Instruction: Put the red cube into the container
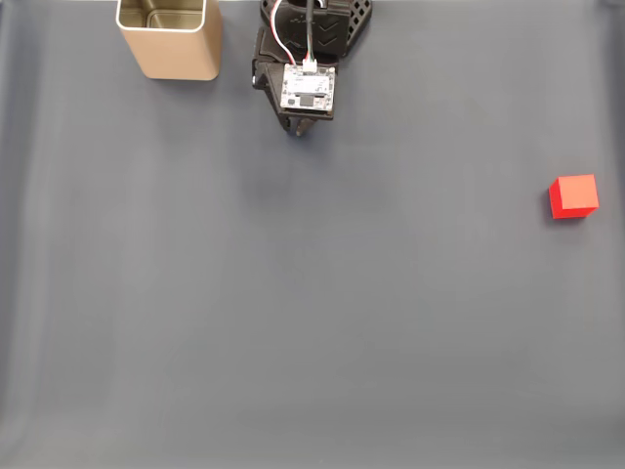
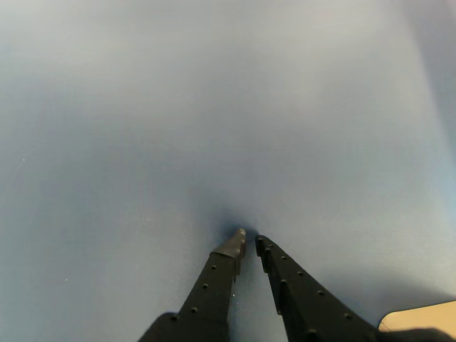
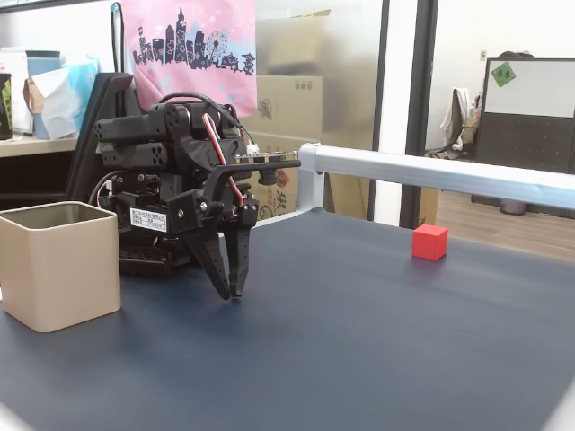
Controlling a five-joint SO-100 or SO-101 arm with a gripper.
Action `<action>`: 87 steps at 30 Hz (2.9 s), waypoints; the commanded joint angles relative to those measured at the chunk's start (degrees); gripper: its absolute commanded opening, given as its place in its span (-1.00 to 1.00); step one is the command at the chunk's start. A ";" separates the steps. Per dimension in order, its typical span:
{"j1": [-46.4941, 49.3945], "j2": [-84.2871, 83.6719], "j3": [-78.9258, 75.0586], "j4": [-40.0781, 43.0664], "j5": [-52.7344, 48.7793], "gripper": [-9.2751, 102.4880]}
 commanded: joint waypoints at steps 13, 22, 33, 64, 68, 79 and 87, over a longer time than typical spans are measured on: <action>-1.93 4.48 0.62 0.62 -0.35 -0.83; -2.11 4.48 0.62 0.00 -1.32 -0.83; -2.64 -0.88 0.18 -26.28 2.64 -0.83; -36.74 -71.02 -77.26 -2.72 25.75 -0.79; -42.54 -76.55 -82.18 -2.64 27.95 -0.80; -54.58 -97.65 -106.08 0.97 33.40 -0.75; -57.66 -108.63 -118.04 1.41 39.55 -0.43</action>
